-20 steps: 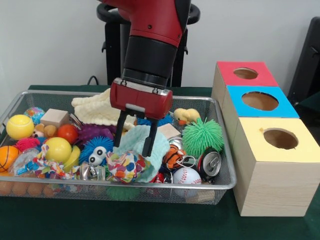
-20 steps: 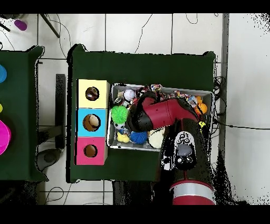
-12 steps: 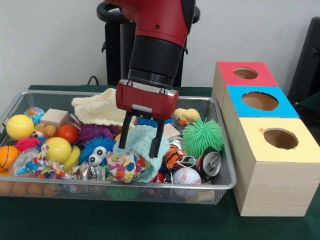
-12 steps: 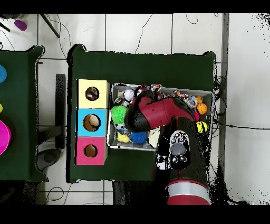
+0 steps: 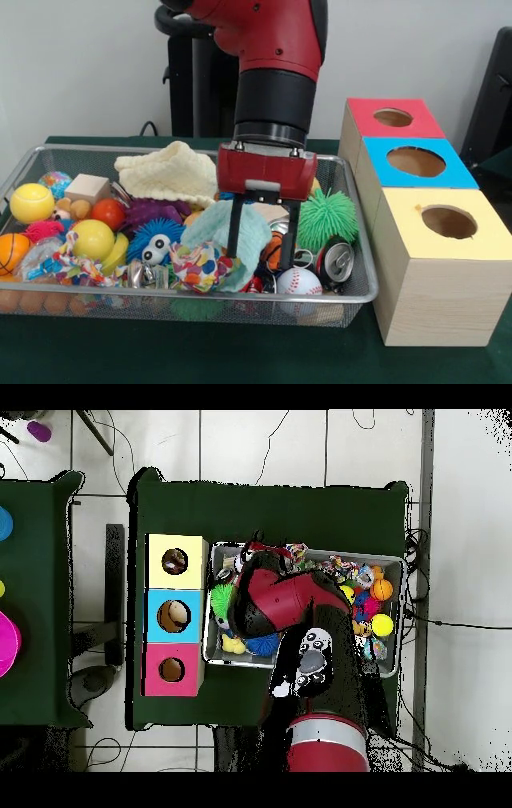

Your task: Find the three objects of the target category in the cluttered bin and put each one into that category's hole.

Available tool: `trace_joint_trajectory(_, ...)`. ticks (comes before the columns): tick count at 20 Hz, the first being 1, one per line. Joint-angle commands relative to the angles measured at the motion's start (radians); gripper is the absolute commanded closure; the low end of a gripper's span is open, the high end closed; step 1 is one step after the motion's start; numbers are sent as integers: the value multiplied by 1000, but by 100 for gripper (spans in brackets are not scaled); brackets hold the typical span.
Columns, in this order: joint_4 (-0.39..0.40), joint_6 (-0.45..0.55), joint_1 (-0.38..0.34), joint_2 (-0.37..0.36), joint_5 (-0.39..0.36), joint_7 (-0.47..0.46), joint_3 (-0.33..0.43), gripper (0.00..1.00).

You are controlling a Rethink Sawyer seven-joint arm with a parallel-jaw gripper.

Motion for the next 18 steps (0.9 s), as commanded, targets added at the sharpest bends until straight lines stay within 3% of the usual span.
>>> trace_joint_trajectory(1,-25,-98,-2,93,-9,34,-32,0)
trace_joint_trajectory(8,-17,-17,-27,54,-30,-5,17,0)
trace_joint_trajectory(10,8,93,-68,5,-31,-58,86,0)
trace_joint_trajectory(13,34,294,-122,-81,38,-149,176,0)
trace_joint_trajectory(15,35,364,-130,-109,64,-166,194,0)
trace_joint_trajectory(18,31,392,-128,-118,64,-150,200,0)
